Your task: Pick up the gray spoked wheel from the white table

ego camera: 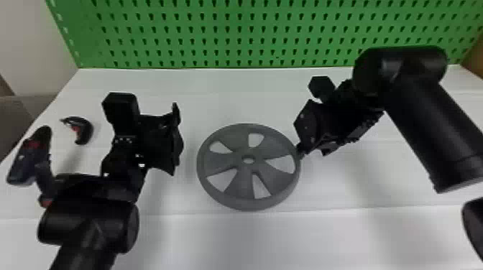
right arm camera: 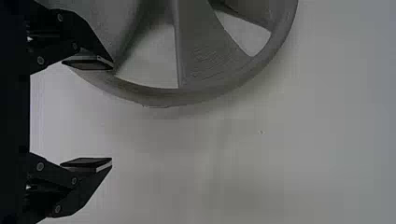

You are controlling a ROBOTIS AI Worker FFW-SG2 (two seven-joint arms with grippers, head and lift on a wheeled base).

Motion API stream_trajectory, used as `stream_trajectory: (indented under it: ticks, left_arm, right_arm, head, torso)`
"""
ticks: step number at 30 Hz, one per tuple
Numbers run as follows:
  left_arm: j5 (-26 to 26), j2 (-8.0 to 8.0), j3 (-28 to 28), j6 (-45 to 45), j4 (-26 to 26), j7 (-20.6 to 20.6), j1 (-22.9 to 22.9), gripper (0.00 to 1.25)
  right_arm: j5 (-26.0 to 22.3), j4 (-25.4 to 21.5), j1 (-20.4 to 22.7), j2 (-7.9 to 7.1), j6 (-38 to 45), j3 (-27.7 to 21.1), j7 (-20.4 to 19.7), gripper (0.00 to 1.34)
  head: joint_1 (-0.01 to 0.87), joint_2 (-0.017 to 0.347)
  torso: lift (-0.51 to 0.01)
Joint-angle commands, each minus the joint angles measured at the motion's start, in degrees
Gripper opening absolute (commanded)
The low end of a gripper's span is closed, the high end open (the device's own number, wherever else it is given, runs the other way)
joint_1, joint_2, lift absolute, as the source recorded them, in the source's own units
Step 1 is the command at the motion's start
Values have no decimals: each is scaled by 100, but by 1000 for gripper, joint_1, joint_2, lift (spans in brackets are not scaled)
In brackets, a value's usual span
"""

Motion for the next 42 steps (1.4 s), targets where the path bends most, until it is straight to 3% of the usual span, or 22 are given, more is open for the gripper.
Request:
stream_trajectory:
  ticks: [1, 9, 23, 31, 42]
  left_arm:
    - [9, 0, -9, 0, 3, 0, -9, 1120]
    - [9, 0, -9, 0, 12, 0, -18, 1120]
    - [26, 0, -9, 0, 12, 0, -18, 1120]
    - [26, 0, -18, 0, 21, 0, -26, 1120]
    - [26, 0, -27, 0, 29, 0, -26, 1120]
  right_arm:
    - [-231, -7, -45, 8, 8, 208, 0, 818]
    - [-442, 2, -71, 26, 8, 436, 0, 816]
    - [-371, 2, -80, 44, 8, 454, 0, 816]
    - [253, 20, -159, 202, 8, 559, 0, 815]
    - [551, 617, -291, 536, 8, 436, 0, 815]
  head:
    - [767, 35]
    - [767, 35]
    - [767, 35]
    - [767, 35]
    - [767, 35]
  torso:
    - [-107]
    - [-107]
    - [-107]
    - [-107]
    - [-107]
